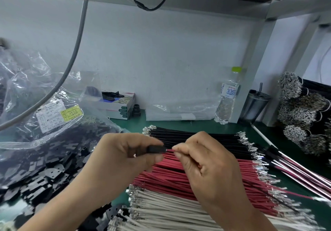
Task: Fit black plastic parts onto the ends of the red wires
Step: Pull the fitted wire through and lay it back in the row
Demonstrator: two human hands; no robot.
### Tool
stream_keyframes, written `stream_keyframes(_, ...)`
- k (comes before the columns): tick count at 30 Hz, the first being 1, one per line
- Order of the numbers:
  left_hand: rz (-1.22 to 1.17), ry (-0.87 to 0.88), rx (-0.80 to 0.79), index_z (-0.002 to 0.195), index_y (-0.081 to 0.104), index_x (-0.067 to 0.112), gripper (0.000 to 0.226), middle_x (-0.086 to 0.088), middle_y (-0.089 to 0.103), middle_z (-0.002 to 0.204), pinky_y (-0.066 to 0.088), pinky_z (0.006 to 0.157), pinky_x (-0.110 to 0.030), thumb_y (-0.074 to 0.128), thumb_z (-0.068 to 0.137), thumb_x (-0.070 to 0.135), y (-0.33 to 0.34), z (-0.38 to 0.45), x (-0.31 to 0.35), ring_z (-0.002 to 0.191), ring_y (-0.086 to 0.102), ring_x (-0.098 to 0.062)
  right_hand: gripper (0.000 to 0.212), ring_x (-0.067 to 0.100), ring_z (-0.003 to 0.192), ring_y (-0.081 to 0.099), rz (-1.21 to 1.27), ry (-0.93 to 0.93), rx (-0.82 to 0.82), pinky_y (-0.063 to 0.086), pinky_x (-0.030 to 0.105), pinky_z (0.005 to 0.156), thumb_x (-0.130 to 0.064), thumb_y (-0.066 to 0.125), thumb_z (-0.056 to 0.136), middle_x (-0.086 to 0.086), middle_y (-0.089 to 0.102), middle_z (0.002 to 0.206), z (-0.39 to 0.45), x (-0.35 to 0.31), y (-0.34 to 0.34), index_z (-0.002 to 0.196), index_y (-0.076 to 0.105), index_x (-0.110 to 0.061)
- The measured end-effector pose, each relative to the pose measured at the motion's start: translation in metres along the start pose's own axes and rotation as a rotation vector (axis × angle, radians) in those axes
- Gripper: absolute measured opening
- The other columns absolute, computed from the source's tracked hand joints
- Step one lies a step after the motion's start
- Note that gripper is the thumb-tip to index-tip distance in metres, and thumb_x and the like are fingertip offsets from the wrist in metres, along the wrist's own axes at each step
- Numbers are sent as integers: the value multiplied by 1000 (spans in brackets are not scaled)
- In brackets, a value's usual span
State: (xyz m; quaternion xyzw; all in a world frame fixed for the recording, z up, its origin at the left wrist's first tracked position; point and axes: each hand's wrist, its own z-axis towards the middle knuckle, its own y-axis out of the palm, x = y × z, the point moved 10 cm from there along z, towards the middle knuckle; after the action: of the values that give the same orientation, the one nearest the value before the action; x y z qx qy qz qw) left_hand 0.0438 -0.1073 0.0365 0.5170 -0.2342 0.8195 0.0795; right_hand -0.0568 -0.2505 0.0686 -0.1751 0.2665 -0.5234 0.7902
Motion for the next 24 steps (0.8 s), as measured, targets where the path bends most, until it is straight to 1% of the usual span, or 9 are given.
stream_keyframes(3, 155, 27, -14, 78, 82, 39, 22, 2, 73, 61, 47, 52, -9, 87, 75, 18, -4, 0, 1, 48, 64, -4, 15, 7, 74, 60, 93, 6, -71, 52, 27, 61, -29, 67, 91, -12, 60, 84, 0, -1, 8, 90, 77, -19)
stream_keyframes(5, 45, -14, -31, 76, 83, 33, 18, -3, 73, 60, 47, 50, -11, 87, 74, 15, -3, -4, -5, 46, 65, -8, 14, 7, 73, 60, 96, 1, -85, 53, 29, 61, -28, 67, 90, -11, 60, 82, -1, -5, 12, 87, 76, -18)
stream_keyframes(8, -52, -18, -88, 74, 83, 28, 6, -8, 73, 61, 50, 51, -16, 84, 70, 23, 5, -10, -9, 48, 65, -13, 10, 10, 70, 59, 85, -41, -110, 52, 31, 59, -22, 70, 89, -7, 61, 80, -4, -14, 19, 84, 75, -15)
stream_keyframes(11, -89, 25, -82, 79, 84, 27, 9, -9, 74, 64, 54, 51, -23, 84, 71, 22, 1, -10, -10, 48, 64, -16, 15, 6, 73, 60, 130, -15, -146, 52, 30, 60, -30, 67, 92, -11, 61, 83, -2, -10, 16, 87, 76, -19)
stream_keyframes(13, -86, 51, -49, 82, 83, 29, 11, -8, 74, 65, 54, 50, -24, 88, 73, 25, -1, -9, -11, 48, 62, -14, 16, 5, 75, 59, 43, -11, -135, 51, 27, 59, -36, 67, 91, -16, 61, 82, 3, -8, 4, 88, 77, -25)
stream_keyframes(17, -26, 98, 8, 89, 82, 35, 15, -5, 73, 70, 49, 53, -20, 85, 75, 40, -2, -7, -22, 54, 59, -6, 6, 11, 77, 52, -145, -173, -69, 44, 24, 58, -30, 73, 87, -12, 59, 83, 5, -36, -9, 85, 74, -25)
stream_keyframes(18, -17, 99, 30, 89, 82, 36, 16, -3, 74, 72, 48, 55, -18, 84, 74, 39, -4, -6, -24, 56, 59, -4, 6, 11, 74, 51, -142, -197, -130, 43, 24, 55, -33, 74, 84, -12, 57, 81, 0, -43, 0, 80, 72, -28)
stream_keyframes(21, -26, 111, 90, 88, 82, 38, 17, 3, 76, 74, 48, 57, -14, 83, 73, 31, -11, -5, -28, 60, 61, 0, 18, 4, 62, 51, -237, -169, -499, 40, 18, 42, -53, 76, 64, -17, 53, 67, -25, -46, 46, 66, 70, -35)
stream_keyframes(24, -21, 127, 87, 88, 83, 41, 20, 5, 78, 77, 50, 58, -14, 85, 72, 29, -11, -4, -28, 63, 63, 0, 9, 0, 58, 51, -239, -83, -569, 36, 15, 38, -49, 73, 58, -20, 54, 60, -30, -38, 55, 59, 69, -41)
